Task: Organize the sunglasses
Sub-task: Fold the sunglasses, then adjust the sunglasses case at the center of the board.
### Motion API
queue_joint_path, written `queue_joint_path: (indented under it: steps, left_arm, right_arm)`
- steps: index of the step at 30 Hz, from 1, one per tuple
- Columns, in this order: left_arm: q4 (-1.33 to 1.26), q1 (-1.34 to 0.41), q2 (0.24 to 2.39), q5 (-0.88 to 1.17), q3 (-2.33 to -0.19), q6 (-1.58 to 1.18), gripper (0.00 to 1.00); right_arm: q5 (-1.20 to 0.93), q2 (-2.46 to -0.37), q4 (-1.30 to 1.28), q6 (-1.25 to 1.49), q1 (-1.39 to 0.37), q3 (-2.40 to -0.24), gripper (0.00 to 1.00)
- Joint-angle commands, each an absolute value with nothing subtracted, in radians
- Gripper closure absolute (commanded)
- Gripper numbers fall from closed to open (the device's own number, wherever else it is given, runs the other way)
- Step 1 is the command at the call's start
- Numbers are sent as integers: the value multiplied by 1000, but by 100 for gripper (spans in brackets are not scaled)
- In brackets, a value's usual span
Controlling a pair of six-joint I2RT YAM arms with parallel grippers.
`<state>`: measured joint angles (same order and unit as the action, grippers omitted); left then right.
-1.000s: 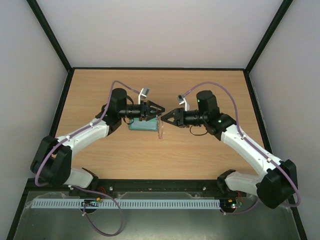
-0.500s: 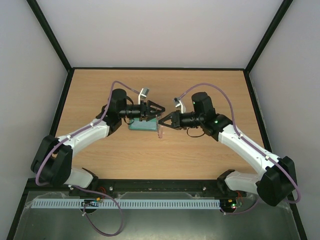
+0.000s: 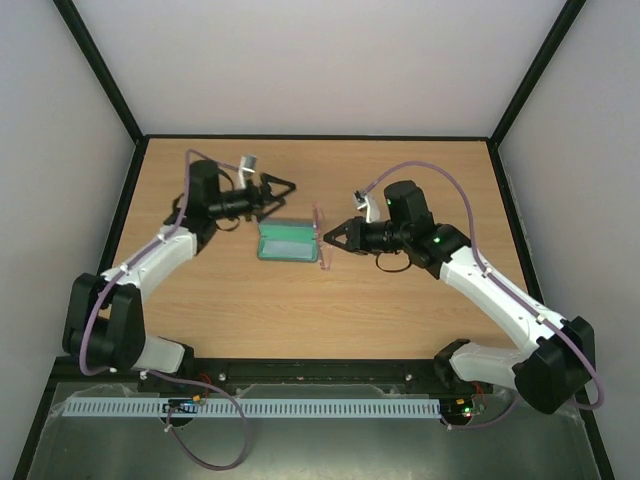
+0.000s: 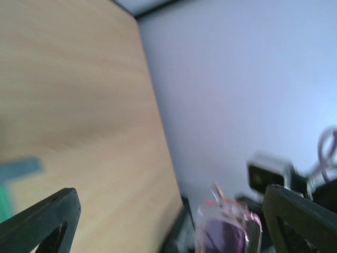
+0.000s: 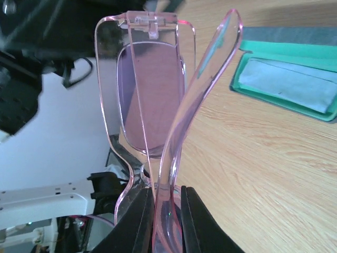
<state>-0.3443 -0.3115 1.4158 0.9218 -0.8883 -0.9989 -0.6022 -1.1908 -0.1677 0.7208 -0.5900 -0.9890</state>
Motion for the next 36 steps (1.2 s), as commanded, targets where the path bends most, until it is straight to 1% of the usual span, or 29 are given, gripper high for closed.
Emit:
queue_joint_path:
  steps: [1,4,6,11,15,24,36]
  left_arm:
    - [-109,-140,1450,816,-975,-836,1]
    - [24,-74,1528,699,-1033,-736,1]
    - [37,-57,1603,661,-1060,-696,1]
    - [-21,-46,1815,711,-1087,-692,1]
    - [-61,-51,1894,726,-1074,-686,1]
    - [-86,-112,1891,750,-970,-698,1]
    - [-136,-162,1732,732,-743,-752,1]
  right_arm:
    - [-535,-1149,-281,672,-593,-1024,99]
    - [-523,-1135,-301,665,-593,-1018,99]
    - [-519,-1126,-306,665,-594,-1012,99]
    - [-511,-1116,-315,668,-594,-1003,99]
    - [-505,-1105,-327,666,-594,-1000,99]
    - [-512,-1103,-316,675,-594,-979,99]
    - [-512,-1097,-321,672,-594,-965,99]
